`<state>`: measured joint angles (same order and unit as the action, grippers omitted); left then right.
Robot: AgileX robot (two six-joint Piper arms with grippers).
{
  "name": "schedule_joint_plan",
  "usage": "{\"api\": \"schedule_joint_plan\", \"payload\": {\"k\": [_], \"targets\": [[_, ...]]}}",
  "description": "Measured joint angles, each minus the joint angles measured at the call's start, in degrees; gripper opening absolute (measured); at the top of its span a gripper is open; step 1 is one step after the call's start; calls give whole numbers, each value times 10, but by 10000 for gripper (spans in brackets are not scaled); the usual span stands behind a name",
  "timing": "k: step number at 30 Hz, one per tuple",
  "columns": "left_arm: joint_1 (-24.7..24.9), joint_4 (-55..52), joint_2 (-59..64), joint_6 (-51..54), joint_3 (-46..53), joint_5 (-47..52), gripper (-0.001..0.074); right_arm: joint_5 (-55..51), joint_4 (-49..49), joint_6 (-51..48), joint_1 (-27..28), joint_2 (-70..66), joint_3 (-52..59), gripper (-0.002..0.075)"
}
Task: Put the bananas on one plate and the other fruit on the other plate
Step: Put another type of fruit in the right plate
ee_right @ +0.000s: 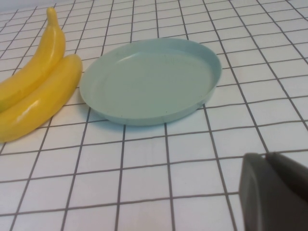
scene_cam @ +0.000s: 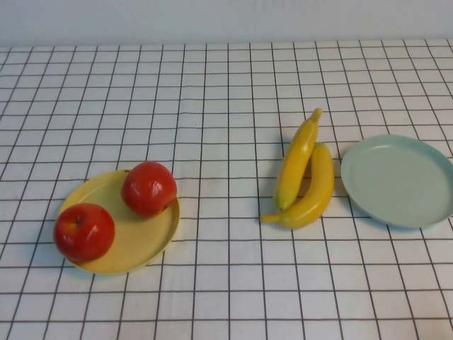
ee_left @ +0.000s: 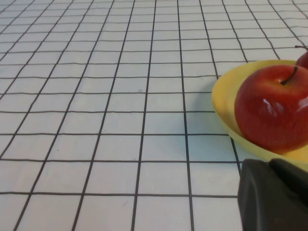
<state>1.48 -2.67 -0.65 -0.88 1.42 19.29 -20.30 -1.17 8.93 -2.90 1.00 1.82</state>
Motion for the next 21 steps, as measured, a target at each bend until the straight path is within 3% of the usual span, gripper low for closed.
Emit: {"api": "schedule_joint_plan", "payload": {"k": [16,19,21], "targets": [[0,0,0,0,0,2,-1,0,-5,0,0,0,0,-16],[0,0,0,0,0,2,-1,14,-88,0,0,0,0,-16],[0,0,0,0,0,2,-1,25,-218,0,0,0,0,-16]]}}
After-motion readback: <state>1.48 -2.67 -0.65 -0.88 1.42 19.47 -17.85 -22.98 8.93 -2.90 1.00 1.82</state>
